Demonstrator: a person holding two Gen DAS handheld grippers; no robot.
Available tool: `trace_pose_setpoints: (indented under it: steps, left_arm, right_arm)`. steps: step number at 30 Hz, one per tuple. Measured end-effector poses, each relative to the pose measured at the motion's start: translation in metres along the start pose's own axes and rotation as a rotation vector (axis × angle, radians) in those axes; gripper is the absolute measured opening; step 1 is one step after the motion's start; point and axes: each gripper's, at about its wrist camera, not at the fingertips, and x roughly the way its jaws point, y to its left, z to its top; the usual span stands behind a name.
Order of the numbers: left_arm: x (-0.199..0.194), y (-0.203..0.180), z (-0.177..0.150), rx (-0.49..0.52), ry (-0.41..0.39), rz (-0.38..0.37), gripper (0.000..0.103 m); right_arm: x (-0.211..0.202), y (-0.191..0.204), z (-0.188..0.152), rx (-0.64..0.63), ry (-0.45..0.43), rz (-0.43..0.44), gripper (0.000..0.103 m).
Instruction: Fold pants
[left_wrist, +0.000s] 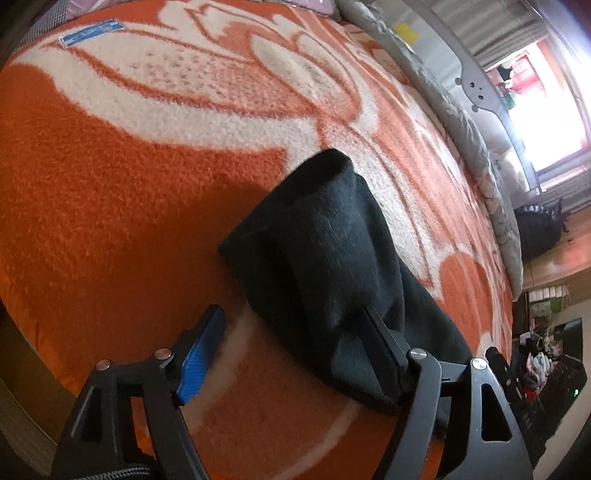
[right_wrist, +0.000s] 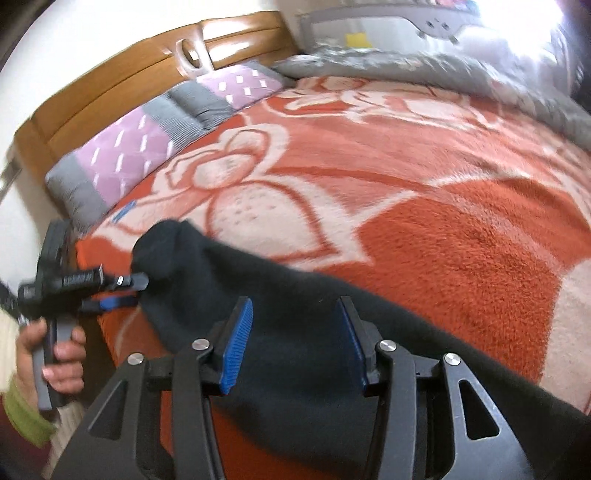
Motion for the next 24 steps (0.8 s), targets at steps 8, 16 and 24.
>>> trace_pose_setpoints:
  steps: [8, 16, 24]
  left_arm:
    - [0.007, 0.005, 0.008, 0.009, -0.020, 0.015, 0.071]
    - [0.020, -0.005, 0.010, 0.069, -0.029, 0.050, 0.067]
    - [0.027, -0.030, 0.008, 0.151, -0.033, -0.016, 0.021]
  right_arm:
    - [0.059, -0.009, 0.033, -0.060, 0.142, 0.047, 0.049]
    - [0.114, -0.018, 0.020, -0.128, 0.351, 0.069, 0.046]
    - [0.100, 0.011, 0.017, -0.261, 0.304, -0.004, 0.015]
